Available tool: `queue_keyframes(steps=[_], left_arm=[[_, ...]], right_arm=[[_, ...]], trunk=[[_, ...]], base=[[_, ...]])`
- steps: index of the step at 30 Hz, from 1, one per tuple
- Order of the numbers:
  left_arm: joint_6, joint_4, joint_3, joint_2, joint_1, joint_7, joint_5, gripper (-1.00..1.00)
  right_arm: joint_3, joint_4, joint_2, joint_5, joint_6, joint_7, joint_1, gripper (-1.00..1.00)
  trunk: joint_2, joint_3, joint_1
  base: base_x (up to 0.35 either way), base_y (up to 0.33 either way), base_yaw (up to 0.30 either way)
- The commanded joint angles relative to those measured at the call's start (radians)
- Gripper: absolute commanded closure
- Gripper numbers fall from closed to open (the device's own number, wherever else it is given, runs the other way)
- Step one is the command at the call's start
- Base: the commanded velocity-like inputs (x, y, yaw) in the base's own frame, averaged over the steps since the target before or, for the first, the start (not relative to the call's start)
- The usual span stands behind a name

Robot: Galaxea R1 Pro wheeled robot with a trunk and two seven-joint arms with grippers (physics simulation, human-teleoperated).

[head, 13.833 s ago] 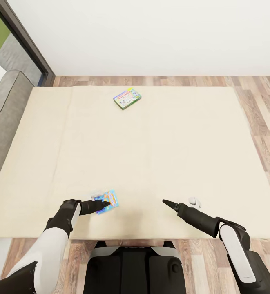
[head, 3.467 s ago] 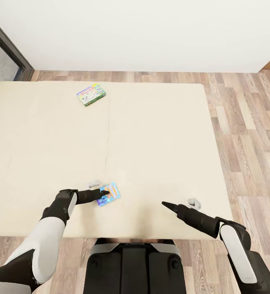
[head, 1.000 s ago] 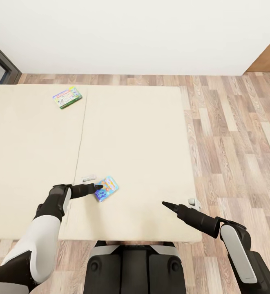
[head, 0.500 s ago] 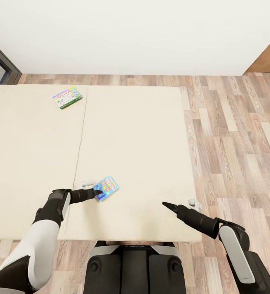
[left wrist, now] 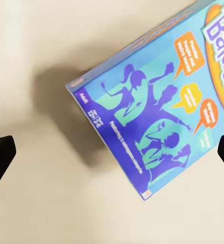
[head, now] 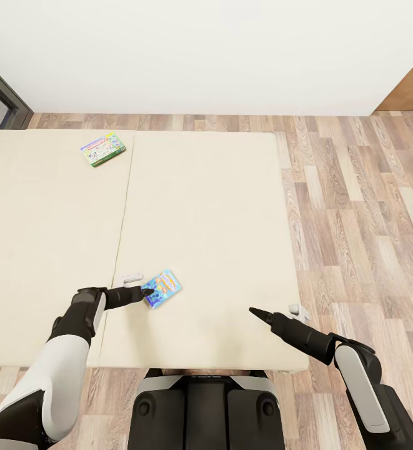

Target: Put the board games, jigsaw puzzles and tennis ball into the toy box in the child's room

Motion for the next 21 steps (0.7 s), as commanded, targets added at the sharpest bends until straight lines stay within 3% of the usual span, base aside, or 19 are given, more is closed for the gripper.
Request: queue_keyframes(steps=[1, 21], left_arm=[[0.004, -0.001, 0.005, -0.001, -0.001, -0.009, -0.009, -1.0], [0.005, -0.001, 0.004, -0.002, -0.005, 0.015, -0.017, -1.0]], right_arm=[[-0.002, 0.0, 0.0, 0.007, 0.005, 0.008, 0.0, -1.0], [-0.002, 0.001, -0.001, 0.007, 0.005, 0.008, -0.001, -1.0]], trunk=[[-0.002, -0.001, 0.001], [-0.002, -0.001, 0.001]], base=[[0.0, 0.0, 0.0], [0.0, 0.0, 0.0]])
